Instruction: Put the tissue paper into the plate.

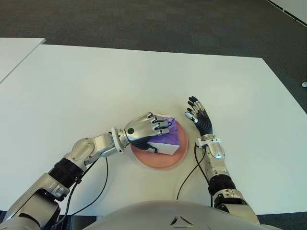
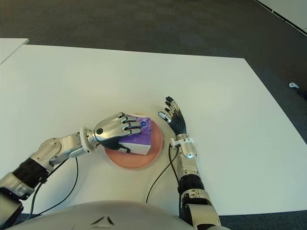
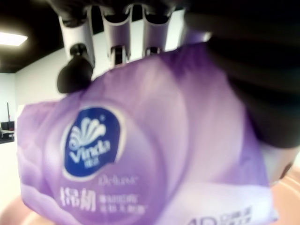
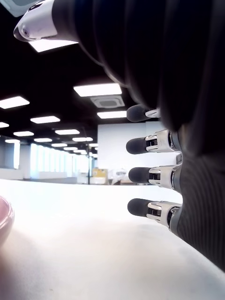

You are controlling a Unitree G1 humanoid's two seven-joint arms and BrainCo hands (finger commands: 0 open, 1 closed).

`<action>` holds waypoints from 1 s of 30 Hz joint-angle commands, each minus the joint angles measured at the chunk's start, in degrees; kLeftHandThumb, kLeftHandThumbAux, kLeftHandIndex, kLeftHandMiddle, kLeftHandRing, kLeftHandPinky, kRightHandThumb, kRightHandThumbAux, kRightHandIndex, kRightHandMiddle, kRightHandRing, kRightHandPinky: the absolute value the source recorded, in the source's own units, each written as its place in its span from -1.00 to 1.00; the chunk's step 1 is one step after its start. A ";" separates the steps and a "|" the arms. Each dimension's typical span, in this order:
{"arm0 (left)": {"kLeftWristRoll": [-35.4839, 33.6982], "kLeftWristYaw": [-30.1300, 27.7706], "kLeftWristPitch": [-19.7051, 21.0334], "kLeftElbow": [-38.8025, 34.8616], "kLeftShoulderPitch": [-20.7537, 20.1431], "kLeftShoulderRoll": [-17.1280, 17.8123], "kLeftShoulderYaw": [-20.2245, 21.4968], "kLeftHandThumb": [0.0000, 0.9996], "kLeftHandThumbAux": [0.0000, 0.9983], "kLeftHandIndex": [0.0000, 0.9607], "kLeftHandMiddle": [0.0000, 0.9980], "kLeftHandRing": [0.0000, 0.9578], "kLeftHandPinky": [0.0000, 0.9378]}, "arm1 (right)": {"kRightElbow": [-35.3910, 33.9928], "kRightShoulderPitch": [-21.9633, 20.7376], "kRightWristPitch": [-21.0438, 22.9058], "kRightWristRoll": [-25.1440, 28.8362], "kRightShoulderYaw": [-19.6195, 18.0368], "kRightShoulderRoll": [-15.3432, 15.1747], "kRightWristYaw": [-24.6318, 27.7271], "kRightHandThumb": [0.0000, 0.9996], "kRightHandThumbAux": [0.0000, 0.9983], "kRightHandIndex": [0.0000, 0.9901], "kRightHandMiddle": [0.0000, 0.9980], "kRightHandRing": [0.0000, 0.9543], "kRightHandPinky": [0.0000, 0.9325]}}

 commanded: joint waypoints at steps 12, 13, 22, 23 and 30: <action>-31.39 -25.97 -3.78 -3.10 2.06 6.36 -0.11 -0.94 -0.20 -0.92 -0.91 -0.94 -0.96 | 1.92 8.05 8.02 -0.30 1.61 1.90 -0.73 -1.00 0.14 -1.00 -1.00 -1.00 -1.00; -32.70 -26.83 -3.59 -3.39 2.15 6.44 0.16 -0.93 -0.25 -0.95 -0.95 -0.96 -0.98 | 1.73 8.13 8.06 -0.41 1.68 1.88 -0.81 -1.00 0.14 -1.00 -1.00 -1.00 -1.00; -39.87 -31.97 -5.06 1.27 -2.00 4.48 3.62 -0.75 -0.52 -1.00 -1.00 -1.00 -1.00 | 2.29 7.76 8.66 -0.81 1.90 1.87 -1.73 -1.00 0.14 -1.00 -1.00 -1.00 -1.00; -40.08 -32.05 -5.47 1.70 -2.17 4.27 3.97 -0.72 -0.54 -1.00 -1.00 -1.00 -1.00 | 2.37 7.68 8.77 -0.80 1.91 1.86 -1.76 -1.00 0.14 -1.00 -1.00 -1.00 -1.00; -38.49 -31.28 -6.28 2.45 -1.52 3.05 6.32 -0.64 -0.60 -1.00 -1.00 -1.00 -1.00 | 3.05 7.22 8.62 -0.89 1.90 1.80 -1.89 -1.00 0.16 -1.00 -1.00 -1.00 -1.00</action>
